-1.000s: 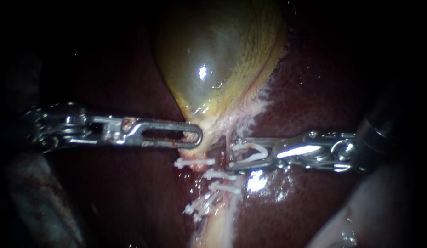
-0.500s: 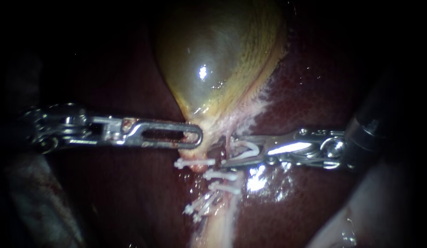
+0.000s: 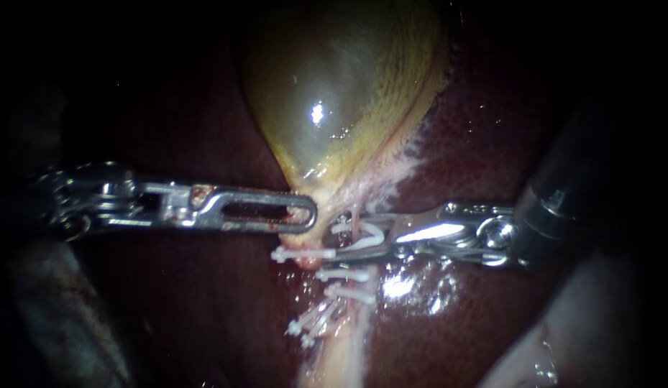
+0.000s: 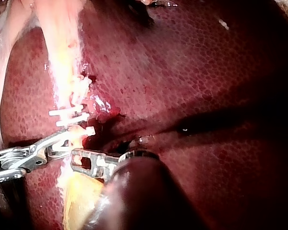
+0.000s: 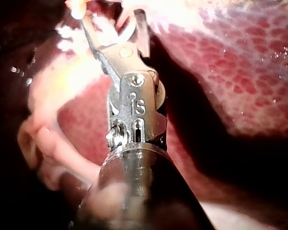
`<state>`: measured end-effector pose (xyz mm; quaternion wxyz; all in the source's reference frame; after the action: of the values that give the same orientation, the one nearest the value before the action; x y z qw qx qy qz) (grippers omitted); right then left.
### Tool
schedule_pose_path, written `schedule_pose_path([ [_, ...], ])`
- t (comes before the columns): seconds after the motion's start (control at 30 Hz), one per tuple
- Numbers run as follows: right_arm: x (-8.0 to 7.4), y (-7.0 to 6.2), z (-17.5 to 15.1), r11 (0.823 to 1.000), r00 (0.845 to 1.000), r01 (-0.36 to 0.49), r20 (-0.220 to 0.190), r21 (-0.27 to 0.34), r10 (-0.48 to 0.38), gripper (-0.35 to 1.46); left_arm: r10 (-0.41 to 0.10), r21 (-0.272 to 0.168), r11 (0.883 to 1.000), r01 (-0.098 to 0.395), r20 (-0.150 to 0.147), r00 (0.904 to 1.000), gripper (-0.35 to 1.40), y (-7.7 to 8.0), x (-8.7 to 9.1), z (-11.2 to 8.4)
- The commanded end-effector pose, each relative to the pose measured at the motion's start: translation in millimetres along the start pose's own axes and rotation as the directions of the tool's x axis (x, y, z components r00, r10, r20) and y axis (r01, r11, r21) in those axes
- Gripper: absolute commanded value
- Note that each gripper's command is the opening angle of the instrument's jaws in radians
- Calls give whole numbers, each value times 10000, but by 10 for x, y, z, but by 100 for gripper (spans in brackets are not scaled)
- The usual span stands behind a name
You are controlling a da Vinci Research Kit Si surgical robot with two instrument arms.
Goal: Clipping third clip right tube
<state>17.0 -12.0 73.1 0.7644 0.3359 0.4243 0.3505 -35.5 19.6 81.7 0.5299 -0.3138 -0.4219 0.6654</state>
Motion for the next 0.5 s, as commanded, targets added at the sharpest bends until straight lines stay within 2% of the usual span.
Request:
schedule_pose_path([
  [0.03,0,1,0,10000,10000,5,-2,-4,-5,52,2,0,10000,-2,0,10000,-35,0,0,0],
  [0.23,0,4,0,10000,10000,8,1,1,-8,44,2,0,10000,-2,0,10000,-35,0,0,0],
  [0.5,-3,9,-8,9999,10000,38,45,104,-38,4,2,0,10000,-2,0,10000,-35,0,0,0],
])
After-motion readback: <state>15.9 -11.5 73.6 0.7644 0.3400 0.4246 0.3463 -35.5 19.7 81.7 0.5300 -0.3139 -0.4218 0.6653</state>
